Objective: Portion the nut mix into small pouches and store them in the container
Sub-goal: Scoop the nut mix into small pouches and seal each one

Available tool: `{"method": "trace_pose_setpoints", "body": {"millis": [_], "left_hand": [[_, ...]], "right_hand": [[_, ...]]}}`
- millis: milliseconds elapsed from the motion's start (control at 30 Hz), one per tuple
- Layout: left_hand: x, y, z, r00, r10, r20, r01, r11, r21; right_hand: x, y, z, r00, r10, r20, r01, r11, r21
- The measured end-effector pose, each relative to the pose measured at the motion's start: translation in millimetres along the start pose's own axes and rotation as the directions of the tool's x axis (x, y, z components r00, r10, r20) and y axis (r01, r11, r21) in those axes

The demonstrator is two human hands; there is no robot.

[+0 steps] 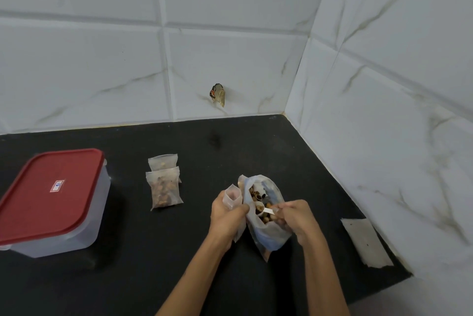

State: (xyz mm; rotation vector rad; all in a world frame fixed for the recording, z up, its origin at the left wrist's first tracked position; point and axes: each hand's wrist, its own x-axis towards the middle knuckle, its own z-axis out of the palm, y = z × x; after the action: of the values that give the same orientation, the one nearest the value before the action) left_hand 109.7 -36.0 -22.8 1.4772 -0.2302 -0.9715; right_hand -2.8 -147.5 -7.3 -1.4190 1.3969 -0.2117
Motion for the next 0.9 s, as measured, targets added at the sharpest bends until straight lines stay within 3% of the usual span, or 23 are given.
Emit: {"method": "trace_pose_setpoints", "body": {"millis": [133,367,500,600,733,900], "left_hand": [[-2,4,-2,1.0,-0.007,-0.018,0.007,1.0,-0.005],[-6,7,-3,1.0,-0.007,-0.005,0.007,0.997,0.074],[-18,12,1,0.967,0.247,-0.07,-0.207,0.91,0.359],[-26,22,6,0.925,0.377,-0.054,-0.312,0.832,0.458],[-28,32,11,0.903,0.429,-0.012,-0.362,0.777,0.516],[-29,35,18,0.889,0.456,-0.037,-0.388,0.794,0.468]], "right_hand": [[-4,3,-6,0.991,0.111,0.068,-0.122,0.976,0.181],[-11,2,-11,0.992,0.104,0.076,-0.122,0.944,0.308],[-27,-5,-16,1.0,-0.018,0.001,0.017,0.954,0.301],[-48,-22,-26,0.982,-0.172,-0.075,0.186,0.942,0.28],[-80,-45,-30,0.891,-0.43,-0.145,0.45,0.879,0.16],[-104,-51,-18,0.699,-0.694,-0.176,0.629,0.712,-0.311]]}}
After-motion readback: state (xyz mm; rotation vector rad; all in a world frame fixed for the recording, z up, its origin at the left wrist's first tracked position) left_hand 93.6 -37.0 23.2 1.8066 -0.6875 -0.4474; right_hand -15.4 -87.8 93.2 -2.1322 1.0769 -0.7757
